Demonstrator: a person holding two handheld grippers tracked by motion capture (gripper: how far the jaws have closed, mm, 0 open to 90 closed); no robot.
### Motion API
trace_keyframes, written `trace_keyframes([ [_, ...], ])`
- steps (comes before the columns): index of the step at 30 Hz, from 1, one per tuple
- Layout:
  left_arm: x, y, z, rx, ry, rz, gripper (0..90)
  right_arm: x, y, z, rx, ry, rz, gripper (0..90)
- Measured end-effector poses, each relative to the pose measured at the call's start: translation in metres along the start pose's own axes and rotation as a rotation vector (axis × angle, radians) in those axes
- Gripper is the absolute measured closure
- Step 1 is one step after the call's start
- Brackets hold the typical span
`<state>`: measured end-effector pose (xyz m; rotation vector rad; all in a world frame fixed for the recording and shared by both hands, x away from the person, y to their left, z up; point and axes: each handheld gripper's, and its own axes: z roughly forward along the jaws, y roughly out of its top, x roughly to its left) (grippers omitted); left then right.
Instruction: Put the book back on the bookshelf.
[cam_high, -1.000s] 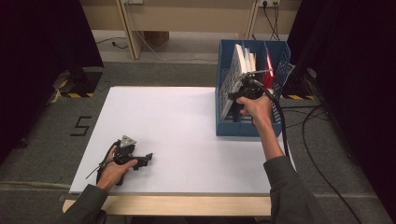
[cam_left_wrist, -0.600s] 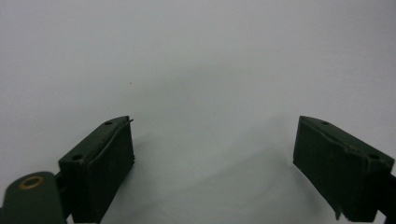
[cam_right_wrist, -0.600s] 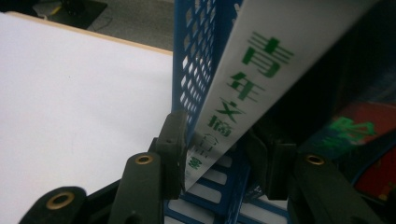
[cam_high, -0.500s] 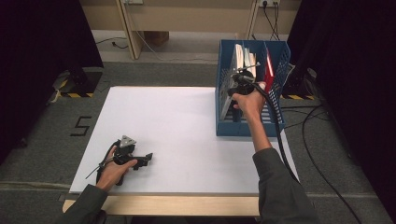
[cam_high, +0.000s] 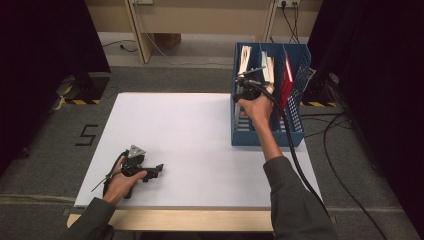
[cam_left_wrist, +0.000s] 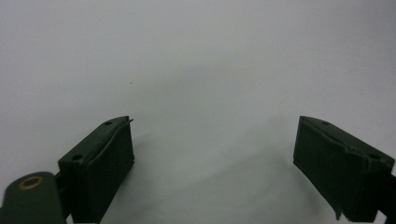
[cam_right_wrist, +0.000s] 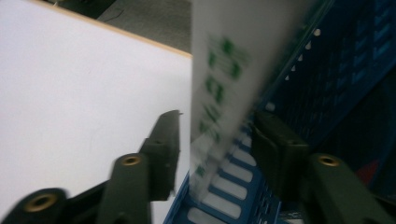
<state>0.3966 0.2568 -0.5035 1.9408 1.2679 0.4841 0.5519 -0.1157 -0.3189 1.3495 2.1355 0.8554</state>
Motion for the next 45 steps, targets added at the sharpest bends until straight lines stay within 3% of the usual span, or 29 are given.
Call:
trace_keyframes([
  [3, 0.0, 0.0, 0.0, -0.001, 0.0, 0.0, 11.6, -0.001, 0.003, 0.004, -0.007, -0.027, 0.039, 48.9],
  [9, 0.0, 0.0, 0.0, 0.0, -0.001, 0.0, 11.5, -0.004, 0.003, 0.005, 0.004, -0.075, 0.016, 59.2],
  [16, 0.0, 0.0, 0.0, 0.002, 0.001, 0.001, 11.3, 0.006, 0.002, 0.001, 0.002, -0.041, -0.103, 65.2],
  [18, 0.0, 0.0, 0.0, 0.002, 0.001, 0.001, 11.3, 0.01, 0.005, 0.002, 0.015, -0.063, -0.137, 64.6],
  [23, -0.001, 0.0, 0.001, 0.005, 0.001, 0.006, 10.5, 0.01, 0.007, 0.002, 0.03, -0.062, -0.15, 64.8],
  [28, -0.001, 0.0, 0.001, 0.005, 0.002, 0.007, 10.4, 0.018, 0.012, 0.004, 0.058, -0.121, -0.214, 64.1],
  [33, -0.001, 0.0, 0.001, 0.004, 0.0, 0.005, 10.4, 0.019, 0.013, 0.005, 0.063, -0.136, -0.239, 64.2],
  [45, 0.0, 0.0, 0.0, 0.002, -0.002, 0.002, 10.5, 0.012, 0.013, -0.005, 0.048, -0.063, -0.177, 52.2],
])
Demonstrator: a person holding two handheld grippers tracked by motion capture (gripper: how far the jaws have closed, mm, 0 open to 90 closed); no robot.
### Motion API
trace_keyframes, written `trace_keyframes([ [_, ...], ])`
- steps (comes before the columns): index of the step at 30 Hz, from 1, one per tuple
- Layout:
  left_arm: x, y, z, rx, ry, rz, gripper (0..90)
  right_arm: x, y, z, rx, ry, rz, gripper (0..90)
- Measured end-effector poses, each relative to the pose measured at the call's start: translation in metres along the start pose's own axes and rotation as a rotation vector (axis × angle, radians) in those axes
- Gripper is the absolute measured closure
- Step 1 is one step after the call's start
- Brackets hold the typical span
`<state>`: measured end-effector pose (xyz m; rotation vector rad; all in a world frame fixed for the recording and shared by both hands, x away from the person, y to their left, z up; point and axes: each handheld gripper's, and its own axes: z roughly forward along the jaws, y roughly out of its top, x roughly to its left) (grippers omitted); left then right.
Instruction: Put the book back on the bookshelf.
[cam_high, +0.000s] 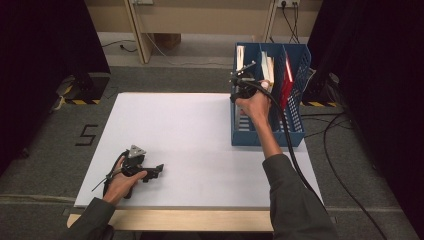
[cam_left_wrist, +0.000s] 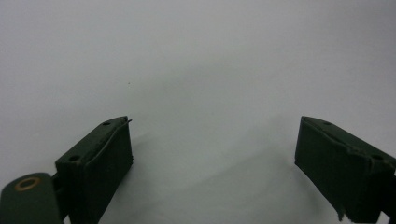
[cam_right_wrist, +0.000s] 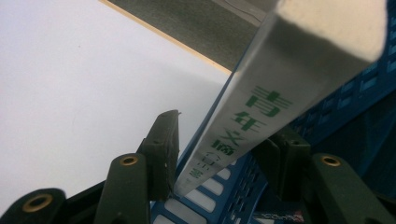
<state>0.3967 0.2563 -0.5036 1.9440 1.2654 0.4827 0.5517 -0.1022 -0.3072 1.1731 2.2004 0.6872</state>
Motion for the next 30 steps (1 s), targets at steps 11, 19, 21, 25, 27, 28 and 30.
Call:
trace_keyframes([
  [11, 0.0, 0.0, 0.0, 0.001, -0.001, 0.0, 10.5, -0.004, -0.002, -0.002, 0.001, 0.007, 0.044, 40.6],
  [19, 0.0, 0.0, 0.0, 0.0, 0.0, 0.0, 10.5, -0.014, -0.015, -0.008, 0.004, 0.032, 0.098, 34.6],
  [21, 0.0, 0.0, 0.0, 0.001, 0.0, 0.001, 10.4, -0.017, -0.019, -0.011, -0.002, 0.029, 0.098, 34.1],
  [25, -0.001, 0.0, 0.0, 0.001, 0.003, 0.002, 10.4, -0.021, -0.028, -0.016, -0.009, 0.04, 0.111, 33.3],
  [27, -0.001, 0.0, 0.0, 0.001, 0.003, 0.003, 10.4, -0.023, -0.032, -0.018, -0.014, 0.056, 0.124, 33.1],
  [28, -0.001, 0.0, 0.0, 0.001, 0.003, 0.003, 10.4, -0.024, -0.035, -0.019, -0.017, 0.065, 0.13, 33.1],
  [30, -0.001, 0.0, 0.0, 0.001, 0.002, 0.003, 10.3, -0.026, -0.04, -0.02, -0.02, 0.078, 0.143, 33.0],
])
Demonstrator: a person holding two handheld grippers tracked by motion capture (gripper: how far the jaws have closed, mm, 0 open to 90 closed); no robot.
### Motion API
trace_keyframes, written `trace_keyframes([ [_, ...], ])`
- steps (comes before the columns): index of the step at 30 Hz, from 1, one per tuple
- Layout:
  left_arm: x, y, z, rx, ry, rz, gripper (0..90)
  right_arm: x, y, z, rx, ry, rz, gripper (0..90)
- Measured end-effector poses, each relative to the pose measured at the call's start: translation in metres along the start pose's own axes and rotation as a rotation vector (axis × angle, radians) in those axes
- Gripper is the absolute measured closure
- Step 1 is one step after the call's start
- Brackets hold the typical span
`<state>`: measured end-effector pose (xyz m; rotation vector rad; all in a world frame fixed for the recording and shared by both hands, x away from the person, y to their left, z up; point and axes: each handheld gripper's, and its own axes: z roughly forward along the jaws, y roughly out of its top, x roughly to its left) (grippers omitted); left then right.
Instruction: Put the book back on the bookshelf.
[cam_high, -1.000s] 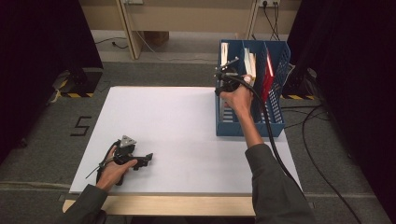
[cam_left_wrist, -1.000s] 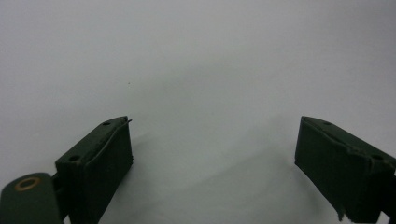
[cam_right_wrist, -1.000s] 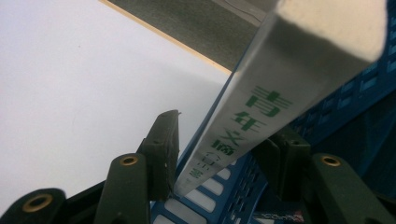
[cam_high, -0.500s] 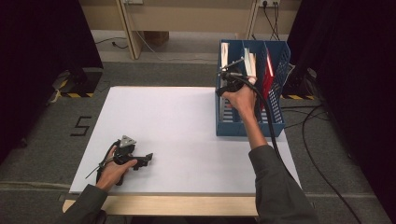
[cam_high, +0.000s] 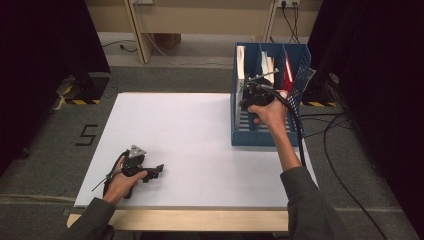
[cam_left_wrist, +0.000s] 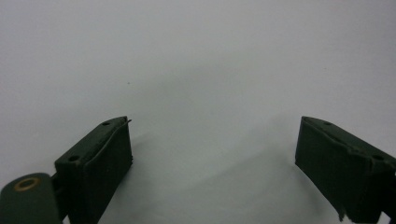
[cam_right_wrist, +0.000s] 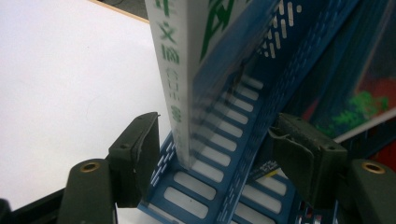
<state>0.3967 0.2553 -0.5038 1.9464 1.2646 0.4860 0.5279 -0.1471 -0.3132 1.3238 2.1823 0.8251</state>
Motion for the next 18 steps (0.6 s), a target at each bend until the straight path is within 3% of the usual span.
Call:
trace_keyframes([
  [11, 0.0, 0.0, 0.0, 0.001, 0.001, 0.002, 10.2, -0.007, -0.023, -0.008, -0.018, 0.06, 0.025, 31.9],
  [18, 0.0, 0.0, 0.0, 0.001, 0.0, 0.002, 10.0, -0.004, -0.033, -0.019, -0.049, 0.106, 0.036, 30.9],
])
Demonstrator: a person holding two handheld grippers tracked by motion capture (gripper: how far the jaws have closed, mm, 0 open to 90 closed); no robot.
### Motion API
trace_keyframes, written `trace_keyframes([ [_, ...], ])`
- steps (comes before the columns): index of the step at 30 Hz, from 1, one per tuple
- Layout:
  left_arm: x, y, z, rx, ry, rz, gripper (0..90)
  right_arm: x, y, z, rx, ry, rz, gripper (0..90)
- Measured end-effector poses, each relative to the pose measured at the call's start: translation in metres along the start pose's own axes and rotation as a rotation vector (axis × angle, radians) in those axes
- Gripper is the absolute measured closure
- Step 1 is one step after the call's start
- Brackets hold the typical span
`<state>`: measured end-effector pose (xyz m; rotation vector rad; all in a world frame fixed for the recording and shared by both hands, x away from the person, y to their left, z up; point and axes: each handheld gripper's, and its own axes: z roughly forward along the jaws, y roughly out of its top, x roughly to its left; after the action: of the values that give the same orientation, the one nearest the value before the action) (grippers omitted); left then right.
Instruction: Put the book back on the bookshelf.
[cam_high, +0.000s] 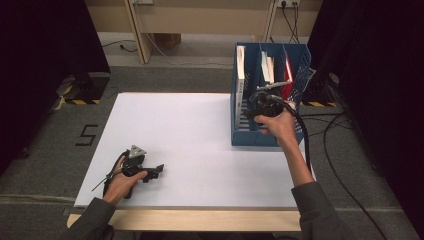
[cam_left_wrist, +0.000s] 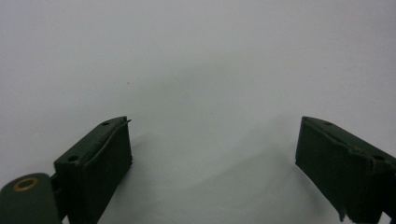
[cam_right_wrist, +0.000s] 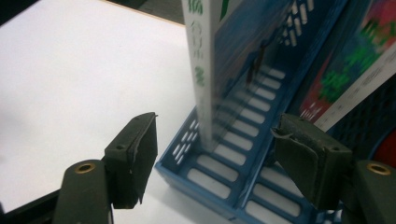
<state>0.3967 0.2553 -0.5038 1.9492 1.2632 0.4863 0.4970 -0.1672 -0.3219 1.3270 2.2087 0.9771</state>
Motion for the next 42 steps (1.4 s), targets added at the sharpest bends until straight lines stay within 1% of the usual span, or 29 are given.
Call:
trace_keyframes([
  [1, 0.0, 0.0, 0.0, 0.0, 0.0, 0.001, 9.9, -0.001, -0.004, -0.001, 0.0, 0.014, 0.007, 30.6],
  [2, 0.0, 0.0, 0.0, 0.001, 0.0, 0.003, 9.8, -0.002, -0.006, -0.001, 0.009, 0.013, 0.006, 29.6],
  [3, 0.0, 0.0, 0.0, 0.002, 0.0, 0.004, 9.7, -0.003, -0.01, -0.002, 0.004, 0.007, 0.005, 30.0],
  [4, 0.0, 0.0, 0.0, 0.002, 0.001, 0.004, 9.6, -0.004, -0.014, -0.003, -0.006, 0.016, 0.014, 30.1],
  [5, 0.0, 0.0, 0.0, 0.002, 0.001, 0.005, 9.5, -0.005, -0.018, -0.004, 0.005, 0.033, 0.024, 29.1],
  [6, 0.0, 0.0, 0.0, 0.002, 0.002, 0.005, 9.6, -0.006, -0.02, -0.005, 0.008, 0.028, 0.021, 28.9],
  [7, 0.0, 0.0, 0.0, 0.003, 0.002, 0.006, 9.5, -0.006, -0.024, -0.007, -0.003, 0.019, 0.018, 29.6],
  [8, 0.0, 0.0, 0.0, 0.003, 0.002, 0.006, 9.5, -0.007, -0.028, -0.009, -0.005, 0.032, 0.029, 29.5],
  [9, -0.001, 0.0, 0.0, 0.003, 0.002, 0.007, 9.5, -0.008, -0.031, -0.01, 0.004, 0.038, 0.028, 29.4],
  [13, -0.001, 0.0, 0.001, 0.003, 0.004, 0.008, 9.5, -0.013, -0.046, -0.017, 0.003, 0.038, 0.042, 29.5],
  [15, -0.001, 0.0, 0.001, 0.004, 0.004, 0.009, 9.4, -0.015, -0.054, -0.022, 0.001, 0.037, 0.057, 29.4],
  [18, -0.001, 0.0, 0.001, 0.005, 0.006, 0.01, 9.5, -0.018, -0.067, -0.029, -0.01, 0.047, 0.069, 29.2],
  [22, -0.001, 0.0, 0.001, 0.006, 0.007, 0.012, 9.5, -0.02, -0.084, -0.034, -0.008, 0.059, 0.083, 29.2],
  [27, -0.001, 0.0, 0.001, 0.006, 0.008, 0.012, 9.5, -0.022, -0.1, -0.035, -0.006, 0.073, 0.088, 29.2],
  [31, -0.001, 0.0, 0.001, 0.007, 0.008, 0.013, 9.4, -0.02, -0.112, -0.032, 0.004, 0.082, 0.086, 28.8],
  [34, -0.001, 0.0, 0.001, 0.01, 0.007, 0.017, 9.2, -0.017, -0.121, -0.029, 0.005, 0.072, 0.073, 28.5],
  [37, -0.002, 0.0, 0.001, 0.009, 0.006, 0.021, 8.5, -0.015, -0.13, -0.025, 0.008, 0.085, 0.076, 28.2],
  [40, -0.003, 0.0, 0.002, 0.013, 0.01, 0.028, 7.4, -0.013, -0.138, -0.021, 0.013, 0.073, 0.066, 26.9],
  [42, -0.003, 0.001, 0.002, 0.018, 0.012, 0.034, 6.9, -0.012, -0.143, -0.019, 0.01, 0.09, 0.076, 26.5],
])
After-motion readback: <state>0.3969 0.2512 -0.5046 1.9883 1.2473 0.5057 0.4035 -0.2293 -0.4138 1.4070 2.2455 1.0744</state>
